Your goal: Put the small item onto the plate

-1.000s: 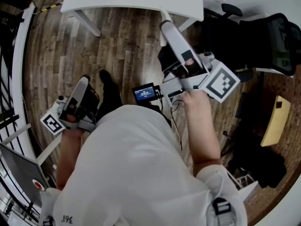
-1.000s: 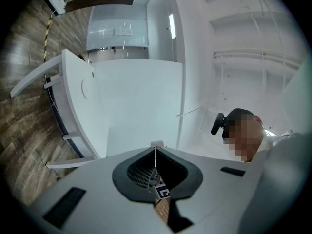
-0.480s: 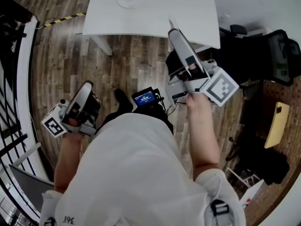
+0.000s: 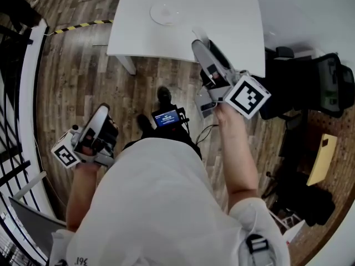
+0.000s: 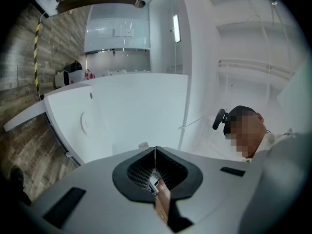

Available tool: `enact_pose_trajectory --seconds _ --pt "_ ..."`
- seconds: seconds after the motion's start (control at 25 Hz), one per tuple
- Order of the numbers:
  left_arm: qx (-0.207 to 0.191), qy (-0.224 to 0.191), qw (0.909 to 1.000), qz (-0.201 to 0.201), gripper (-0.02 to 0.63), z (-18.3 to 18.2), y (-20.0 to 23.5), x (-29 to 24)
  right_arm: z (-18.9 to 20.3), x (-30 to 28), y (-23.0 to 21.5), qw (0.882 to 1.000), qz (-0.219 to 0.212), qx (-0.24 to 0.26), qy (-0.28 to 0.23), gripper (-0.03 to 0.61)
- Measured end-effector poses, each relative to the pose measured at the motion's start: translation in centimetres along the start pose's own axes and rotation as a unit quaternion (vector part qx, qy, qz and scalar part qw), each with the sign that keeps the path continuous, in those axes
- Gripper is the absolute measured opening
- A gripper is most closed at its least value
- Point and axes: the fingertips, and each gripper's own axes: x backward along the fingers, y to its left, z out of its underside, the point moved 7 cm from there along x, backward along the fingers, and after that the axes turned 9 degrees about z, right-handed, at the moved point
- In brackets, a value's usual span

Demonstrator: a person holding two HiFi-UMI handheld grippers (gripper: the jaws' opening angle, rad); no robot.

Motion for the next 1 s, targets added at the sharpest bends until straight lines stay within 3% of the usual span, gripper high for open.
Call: enact_pose_trajectory --seconds 0.2,0.52,1.0 --pt "-0.02 -0.018 0.9994 -0.02 0.006 -2.2 1.6 -1.8 -0.5 -4.9 -4.3 0.998 0.038 0.047 0.036 0.316" --pt "-0.045 -0.044 0.9966 -0.054 0.006 -5.6 4.6 -5.9 -1.0 -14.2 -11.0 0.987 0.061 0.099 0.108 0.316" --pt "-0.045 -0.06 0.9915 -0.106 0.006 -8.2 9.3 -9.3 1.1 -25.3 -20.1 0.954 0.111 0.197 0.195 0.316"
